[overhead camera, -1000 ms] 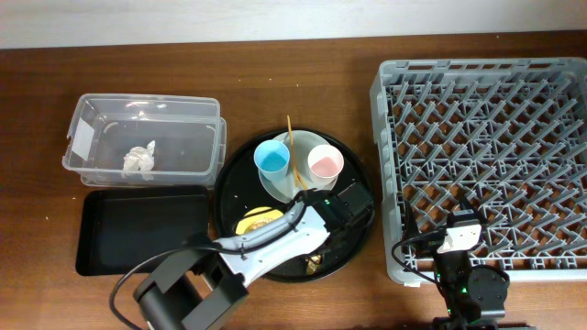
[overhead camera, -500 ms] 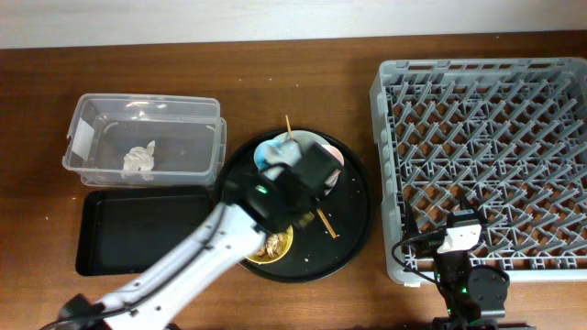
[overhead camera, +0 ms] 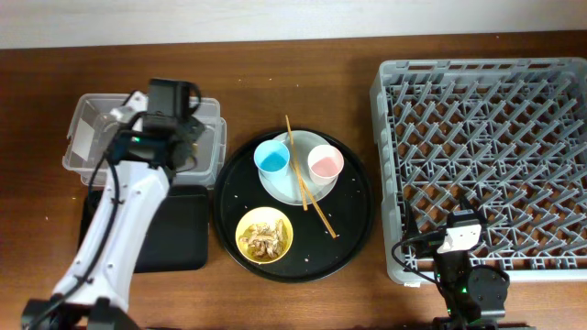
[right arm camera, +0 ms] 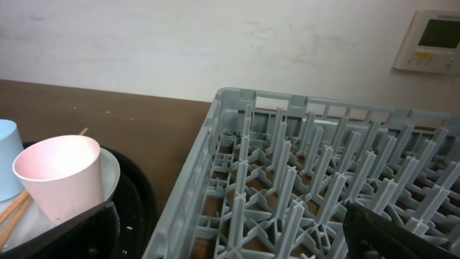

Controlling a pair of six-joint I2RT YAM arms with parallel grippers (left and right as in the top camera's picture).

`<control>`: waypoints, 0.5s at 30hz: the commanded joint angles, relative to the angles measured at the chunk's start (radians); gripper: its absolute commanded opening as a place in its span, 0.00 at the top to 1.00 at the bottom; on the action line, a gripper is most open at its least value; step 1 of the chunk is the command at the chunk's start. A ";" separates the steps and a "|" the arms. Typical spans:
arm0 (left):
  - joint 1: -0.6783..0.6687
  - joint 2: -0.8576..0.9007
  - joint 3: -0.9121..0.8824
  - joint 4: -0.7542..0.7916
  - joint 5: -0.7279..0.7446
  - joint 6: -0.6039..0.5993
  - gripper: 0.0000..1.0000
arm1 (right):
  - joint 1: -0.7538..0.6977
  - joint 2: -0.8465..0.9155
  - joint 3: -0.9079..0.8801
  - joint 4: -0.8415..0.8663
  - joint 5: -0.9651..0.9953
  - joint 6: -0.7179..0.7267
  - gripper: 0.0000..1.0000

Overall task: Sort waste into correct bins and load items into the dishwasher rack
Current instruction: 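Drop the gold wrapper into the clear bin with the left gripper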

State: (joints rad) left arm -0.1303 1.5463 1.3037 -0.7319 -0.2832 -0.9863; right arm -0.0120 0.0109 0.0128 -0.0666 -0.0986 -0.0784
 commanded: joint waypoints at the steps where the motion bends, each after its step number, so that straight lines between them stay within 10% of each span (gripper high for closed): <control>1: 0.043 0.088 0.014 0.007 0.031 0.016 0.99 | 0.005 -0.007 -0.007 -0.001 0.005 0.008 0.02; 4: 0.051 0.145 0.014 0.024 0.032 0.016 0.97 | 0.005 -0.007 -0.007 -0.001 0.005 0.008 0.02; 9: 0.051 0.153 0.015 0.044 0.032 0.016 0.36 | 0.005 -0.007 -0.007 -0.001 0.005 0.008 0.02; 15: 0.050 0.080 0.044 0.046 0.097 0.256 0.28 | 0.005 -0.007 -0.007 -0.001 0.005 0.008 0.02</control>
State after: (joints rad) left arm -0.0853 1.7012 1.3048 -0.6903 -0.2493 -0.9272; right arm -0.0124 0.0109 0.0128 -0.0666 -0.0982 -0.0784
